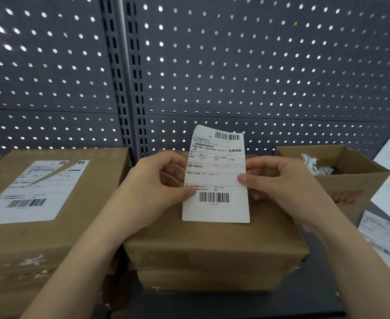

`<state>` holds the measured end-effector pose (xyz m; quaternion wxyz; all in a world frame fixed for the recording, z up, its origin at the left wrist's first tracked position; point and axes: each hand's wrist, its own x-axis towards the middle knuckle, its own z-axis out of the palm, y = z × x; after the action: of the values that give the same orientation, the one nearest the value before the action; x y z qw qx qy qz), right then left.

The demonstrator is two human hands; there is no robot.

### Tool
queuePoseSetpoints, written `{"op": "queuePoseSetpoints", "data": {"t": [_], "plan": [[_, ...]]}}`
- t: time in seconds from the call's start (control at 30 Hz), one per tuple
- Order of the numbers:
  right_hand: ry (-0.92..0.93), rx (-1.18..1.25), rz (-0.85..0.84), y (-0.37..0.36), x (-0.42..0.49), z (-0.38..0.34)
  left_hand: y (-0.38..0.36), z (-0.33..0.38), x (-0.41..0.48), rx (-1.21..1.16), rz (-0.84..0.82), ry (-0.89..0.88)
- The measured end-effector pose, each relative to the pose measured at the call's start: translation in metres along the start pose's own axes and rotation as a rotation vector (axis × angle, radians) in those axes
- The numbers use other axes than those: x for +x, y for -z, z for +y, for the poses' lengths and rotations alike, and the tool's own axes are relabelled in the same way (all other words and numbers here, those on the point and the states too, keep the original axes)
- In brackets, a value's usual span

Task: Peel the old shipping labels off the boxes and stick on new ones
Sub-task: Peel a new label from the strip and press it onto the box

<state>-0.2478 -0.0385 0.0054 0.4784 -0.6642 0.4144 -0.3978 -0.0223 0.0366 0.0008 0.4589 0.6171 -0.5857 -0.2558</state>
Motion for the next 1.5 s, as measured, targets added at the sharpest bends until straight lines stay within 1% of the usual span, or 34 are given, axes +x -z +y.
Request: {"op": "queuePoseSetpoints", "data": {"t": [0.37, 0.53, 0.93, 1.23, 1.5], "plan": [[0.07, -0.156, 0.019, -0.001, -0.001, 0.006, -0.002, -0.014, 0.005, 0.101, -0.024, -0.065], [0.083, -0.187, 0.026, -0.001, -0.003, 0.008, -0.004, -0.016, 0.004, 0.155, -0.039, -0.08], [0.107, -0.259, 0.008, -0.004, -0.005, 0.015, -0.005, -0.02, 0.003, 0.315, -0.085, -0.011], [0.135, -0.331, -0.008, -0.005, -0.007, 0.018, -0.007, -0.02, 0.003, 0.362, -0.084, -0.017], [0.176, -0.364, -0.036, -0.005, -0.01, 0.016, -0.006, -0.021, 0.002, 0.404, -0.103, -0.059]]}}
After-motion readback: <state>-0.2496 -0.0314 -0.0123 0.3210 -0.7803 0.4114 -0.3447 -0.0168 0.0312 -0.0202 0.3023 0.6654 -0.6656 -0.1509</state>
